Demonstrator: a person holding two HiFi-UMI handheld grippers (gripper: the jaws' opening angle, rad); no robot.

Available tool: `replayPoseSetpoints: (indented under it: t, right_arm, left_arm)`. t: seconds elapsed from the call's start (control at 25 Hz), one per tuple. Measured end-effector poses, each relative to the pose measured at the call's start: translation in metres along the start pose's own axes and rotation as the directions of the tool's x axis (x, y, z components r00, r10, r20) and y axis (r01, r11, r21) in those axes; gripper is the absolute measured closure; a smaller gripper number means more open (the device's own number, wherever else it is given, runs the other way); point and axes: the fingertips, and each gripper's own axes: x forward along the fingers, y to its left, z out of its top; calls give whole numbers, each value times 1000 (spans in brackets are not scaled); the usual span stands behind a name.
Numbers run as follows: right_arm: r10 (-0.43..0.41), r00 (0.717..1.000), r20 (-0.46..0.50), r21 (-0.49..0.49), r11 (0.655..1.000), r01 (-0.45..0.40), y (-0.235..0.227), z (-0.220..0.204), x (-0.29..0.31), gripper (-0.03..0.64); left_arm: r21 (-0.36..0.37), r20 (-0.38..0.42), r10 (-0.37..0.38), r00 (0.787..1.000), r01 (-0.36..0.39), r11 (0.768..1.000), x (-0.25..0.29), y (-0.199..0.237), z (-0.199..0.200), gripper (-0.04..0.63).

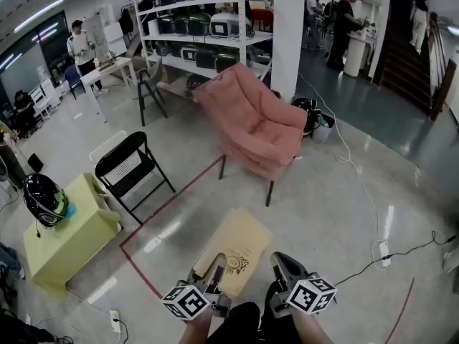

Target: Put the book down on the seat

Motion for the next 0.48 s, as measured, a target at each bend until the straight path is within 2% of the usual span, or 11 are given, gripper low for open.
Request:
replayPoseSetpoints:
  t: [0.48]
  right_arm:
    - [30, 1000, 5, 7, 1000, -30, -8, 27, 43, 603]
  left_arm:
    - [50, -2, 21, 1000, -20, 999, 35, 6, 16, 376]
